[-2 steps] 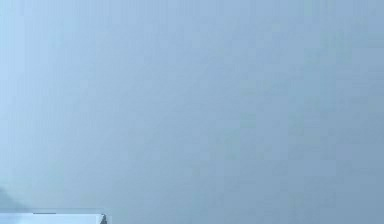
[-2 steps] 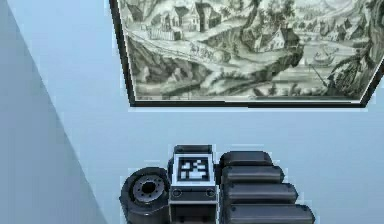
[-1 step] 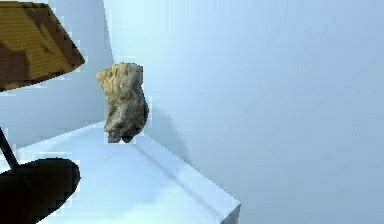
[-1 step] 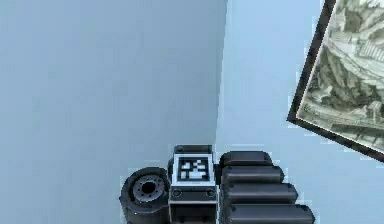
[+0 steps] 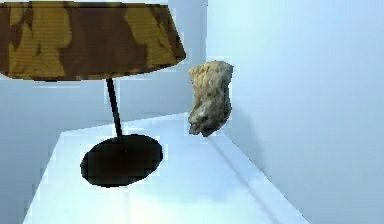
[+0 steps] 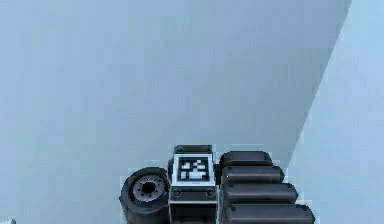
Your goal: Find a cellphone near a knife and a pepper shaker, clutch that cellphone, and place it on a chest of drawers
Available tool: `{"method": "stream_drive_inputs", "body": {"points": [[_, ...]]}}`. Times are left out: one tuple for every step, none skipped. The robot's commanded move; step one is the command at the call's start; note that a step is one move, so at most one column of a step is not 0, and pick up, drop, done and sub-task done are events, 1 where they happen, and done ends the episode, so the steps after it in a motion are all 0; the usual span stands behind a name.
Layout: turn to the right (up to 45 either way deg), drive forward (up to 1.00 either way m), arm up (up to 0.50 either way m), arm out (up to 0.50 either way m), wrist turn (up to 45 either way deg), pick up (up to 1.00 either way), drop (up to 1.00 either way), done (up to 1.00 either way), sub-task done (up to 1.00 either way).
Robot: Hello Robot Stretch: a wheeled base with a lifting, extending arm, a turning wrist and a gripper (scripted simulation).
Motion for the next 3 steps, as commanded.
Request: {"method": "stream_drive_inputs", "body": {"points": [[45.0,0.00,0.00,0.00,0.0,0.00,0.00,0.00,0.00],[15.0,0.00,0.00,0.00,0.0,0.00,0.00,0.00,0.00],[-45.0,0.00,0.00,0.00,0.0,0.00,0.00,0.00,0.00]]}}
